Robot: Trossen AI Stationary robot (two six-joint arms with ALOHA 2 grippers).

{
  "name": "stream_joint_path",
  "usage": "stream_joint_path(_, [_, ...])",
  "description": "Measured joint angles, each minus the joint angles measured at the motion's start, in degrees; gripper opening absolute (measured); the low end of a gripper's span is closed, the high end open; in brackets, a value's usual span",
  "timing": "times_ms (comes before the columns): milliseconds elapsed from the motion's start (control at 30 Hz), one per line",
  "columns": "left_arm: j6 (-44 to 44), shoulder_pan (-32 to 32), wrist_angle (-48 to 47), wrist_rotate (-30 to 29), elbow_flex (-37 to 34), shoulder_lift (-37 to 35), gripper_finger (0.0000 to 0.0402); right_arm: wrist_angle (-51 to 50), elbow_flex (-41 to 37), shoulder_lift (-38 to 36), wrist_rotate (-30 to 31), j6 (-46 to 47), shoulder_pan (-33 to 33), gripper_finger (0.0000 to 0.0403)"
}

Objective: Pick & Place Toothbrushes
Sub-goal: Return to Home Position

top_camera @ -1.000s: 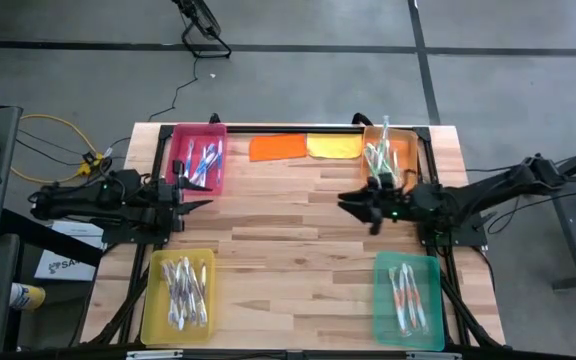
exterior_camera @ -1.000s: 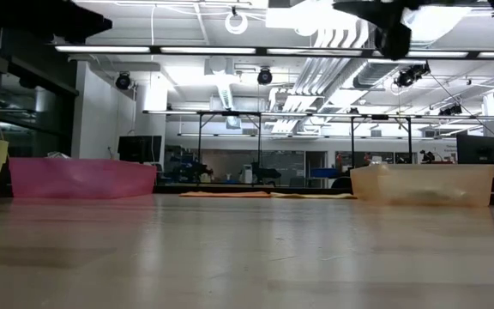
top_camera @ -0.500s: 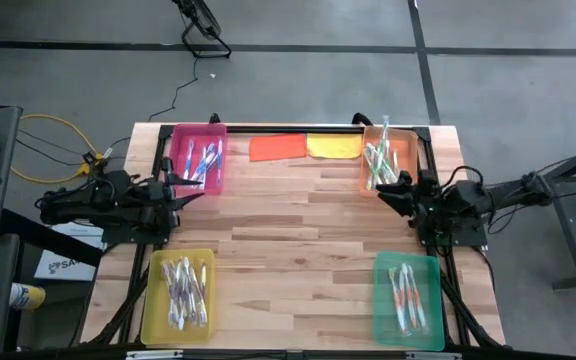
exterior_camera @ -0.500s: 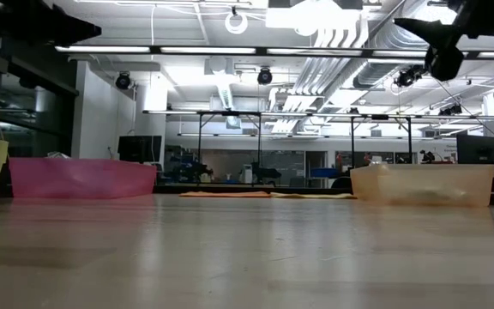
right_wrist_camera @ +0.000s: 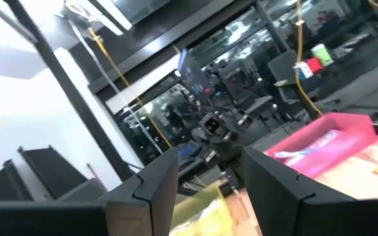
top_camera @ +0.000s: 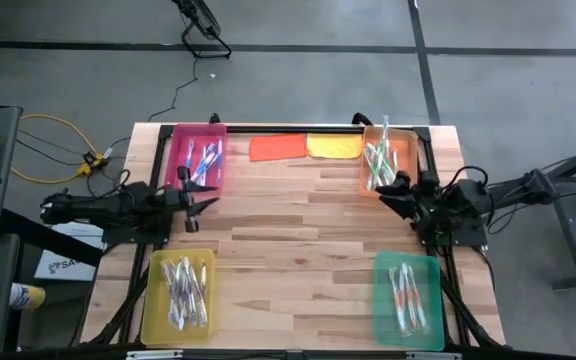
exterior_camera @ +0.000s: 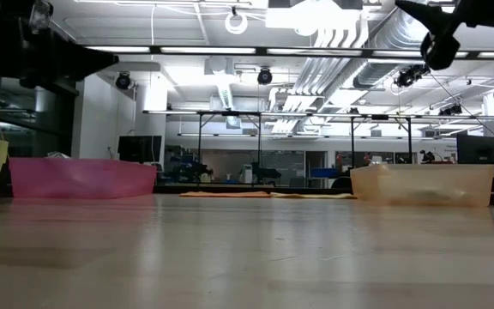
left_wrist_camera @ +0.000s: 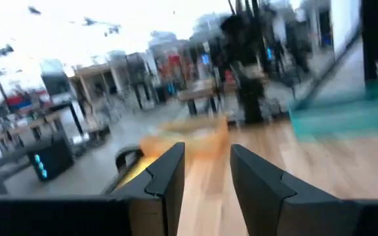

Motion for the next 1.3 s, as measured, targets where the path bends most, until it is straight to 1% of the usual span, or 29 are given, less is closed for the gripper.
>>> stream_joint_path(33, [-0.54,0.0,1.75,-0.15,-0.73,0.09,0.012,2.2,0.0,1.84,-0.64,-0.41,0.0,0.0161])
stream_joint_path(133, [-1.47,0.0,-0.17,-1.25,-0.62,0.69,0.012,7.57,0.0,7.49,-1.41,-0.68,0.0,0.0161])
stream_joint_path(267, [-0.08,0.0,0.13,-1.28,-0.5,-0.03,0.012,10.52,0.0,12.92,-2.85,0.02,-0.26,0.0161])
stream_joint_path(333, [0.38,0.0,0.12,-1.61,-0.23,0.02,0.012,10.87,-0.94,12.8,-4.14,0.68,-1.08,0.0161])
stream_joint_path(500, [-0.09,0.0,-0.4,-1.74,0.22,0.01,0.012,19.53,-7.7,8.94,-8.43,1.28,-3.05,0.0161])
stream_joint_path(700, [-1.08,0.0,-1.22,-1.07,0.39,0.06,0.012,19.92,-11.29,6.22,-8.49,1.05,-3.02,0.0161])
stream_joint_path(767, [-1.0,0.0,-1.69,-1.07,0.41,0.08,0.012,18.63,-11.58,5.16,-8.18,0.68,-3.04,0.0161])
stream_joint_path(1000, [-0.94,0.0,-1.83,-1.05,0.43,0.06,0.012,5.96,-11.61,-0.92,-8.51,1.36,-5.21,0.0161])
stream_joint_path(1300, [-0.93,0.02,-2.0,-1.01,0.47,0.06,0.012,-12.39,-11.63,-12.86,-14.52,3.94,-9.5,0.0161])
